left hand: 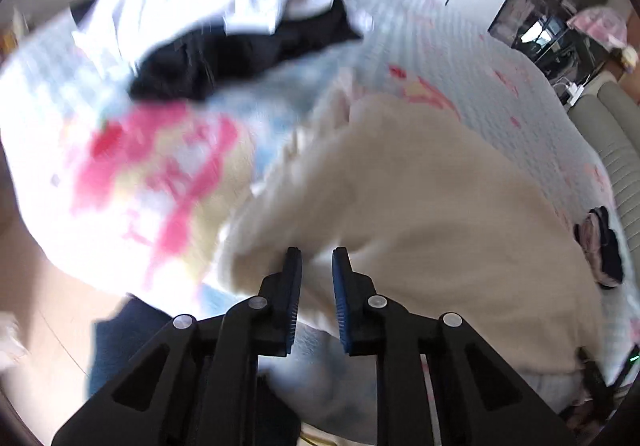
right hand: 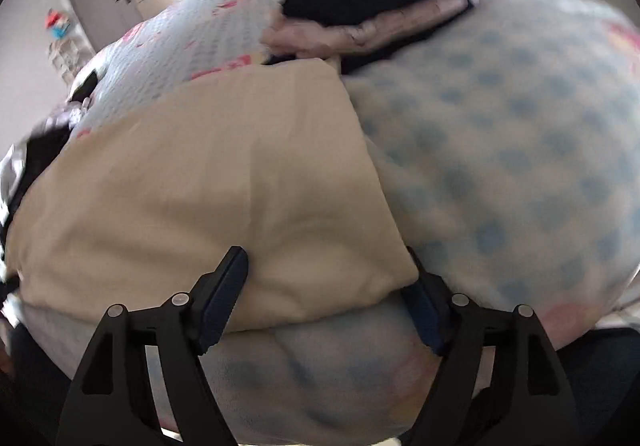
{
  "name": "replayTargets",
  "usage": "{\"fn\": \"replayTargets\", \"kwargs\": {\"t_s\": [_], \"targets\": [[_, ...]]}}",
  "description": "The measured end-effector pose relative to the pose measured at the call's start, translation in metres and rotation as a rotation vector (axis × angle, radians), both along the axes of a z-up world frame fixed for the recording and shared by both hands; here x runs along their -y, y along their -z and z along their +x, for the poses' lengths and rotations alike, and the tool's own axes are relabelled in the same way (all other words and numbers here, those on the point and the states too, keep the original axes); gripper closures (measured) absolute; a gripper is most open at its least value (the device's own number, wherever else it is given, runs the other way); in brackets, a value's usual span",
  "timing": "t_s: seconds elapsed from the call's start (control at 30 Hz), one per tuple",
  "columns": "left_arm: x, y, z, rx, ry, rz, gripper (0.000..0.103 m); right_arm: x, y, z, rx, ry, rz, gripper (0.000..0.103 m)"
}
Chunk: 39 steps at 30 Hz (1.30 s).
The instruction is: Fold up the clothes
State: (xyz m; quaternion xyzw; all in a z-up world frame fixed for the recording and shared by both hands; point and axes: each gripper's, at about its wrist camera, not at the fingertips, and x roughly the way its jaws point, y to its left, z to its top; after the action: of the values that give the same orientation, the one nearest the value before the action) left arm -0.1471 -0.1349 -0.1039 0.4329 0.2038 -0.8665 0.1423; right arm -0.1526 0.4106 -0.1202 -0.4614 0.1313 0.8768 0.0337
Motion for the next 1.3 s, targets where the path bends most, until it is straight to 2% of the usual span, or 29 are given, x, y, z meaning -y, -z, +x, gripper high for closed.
{"fn": "replayTargets", "kwargs": {"t_s": [0.03,0.07,0.17,0.27,0.33,0.43,0.5,0.57,0.67,0.73,0.77,0.8,0.93,1.07,1.2,1.27,1.3], "targets": [[-0.012,-0.005,-0.001,-0.031,0.064,0.006,0.067,-0.003,-0.003,0.001,-0.012,0.016,-0.020,0.027],[-0.025,-0.010,-0.003,-0.059,0.127,0.012,0.061,-0.004,-0.005,0.002,-0.022,0.023,-0.031,0.027],[-0.074,-0.003,-0.014,-0.063,0.315,0.031,0.058,-0.002,0.000,0.002,-0.010,0.002,-0.029,0.026],[-0.100,0.028,-0.026,0.147,0.356,-0.105,0.058,0.000,0.001,0.000,-0.005,-0.009,-0.007,0.026],[-0.092,0.028,-0.023,0.176,0.326,-0.094,0.057,-0.002,0.002,-0.001,-0.003,-0.013,-0.013,0.026],[-0.081,0.010,-0.019,0.187,0.237,-0.146,0.058,-0.005,0.001,0.000,0.001,-0.021,-0.039,0.031],[-0.085,-0.003,-0.017,0.123,0.268,-0.120,0.058,-0.005,-0.001,-0.003,-0.010,-0.030,-0.096,0.038],[-0.095,-0.011,-0.020,0.058,0.343,-0.026,0.058,-0.007,-0.006,-0.005,-0.035,-0.061,-0.178,0.041],[-0.140,-0.016,-0.040,0.032,0.471,0.070,0.057,-0.010,-0.014,-0.009,-0.075,-0.103,-0.262,0.043],[-0.175,-0.019,-0.056,0.024,0.558,0.121,0.057,-0.009,-0.010,-0.016,-0.061,-0.094,-0.244,0.049],[-0.192,-0.021,-0.064,0.021,0.601,0.147,0.057,-0.008,-0.008,-0.021,-0.056,-0.089,-0.227,0.056],[-0.210,-0.023,-0.072,0.017,0.645,0.172,0.057,-0.005,-0.008,-0.020,-0.075,-0.095,-0.209,0.059],[-0.280,-0.029,-0.102,0.002,0.815,0.272,0.054,-0.011,-0.024,0.010,-0.163,-0.110,-0.181,0.059],[-0.346,-0.029,-0.121,0.024,0.910,0.263,0.053,-0.043,-0.033,0.016,-0.199,0.017,-0.193,0.050],[-0.392,-0.024,-0.130,0.058,0.966,0.298,0.053,-0.078,-0.038,0.016,-0.216,0.163,-0.200,0.048],[-0.407,-0.022,-0.134,0.073,0.972,0.298,0.050,-0.078,-0.024,-0.004,-0.099,0.128,-0.161,0.048],[-0.415,-0.022,-0.138,0.081,0.968,0.287,0.049,-0.075,-0.020,-0.009,-0.075,0.106,-0.159,0.048]]}}
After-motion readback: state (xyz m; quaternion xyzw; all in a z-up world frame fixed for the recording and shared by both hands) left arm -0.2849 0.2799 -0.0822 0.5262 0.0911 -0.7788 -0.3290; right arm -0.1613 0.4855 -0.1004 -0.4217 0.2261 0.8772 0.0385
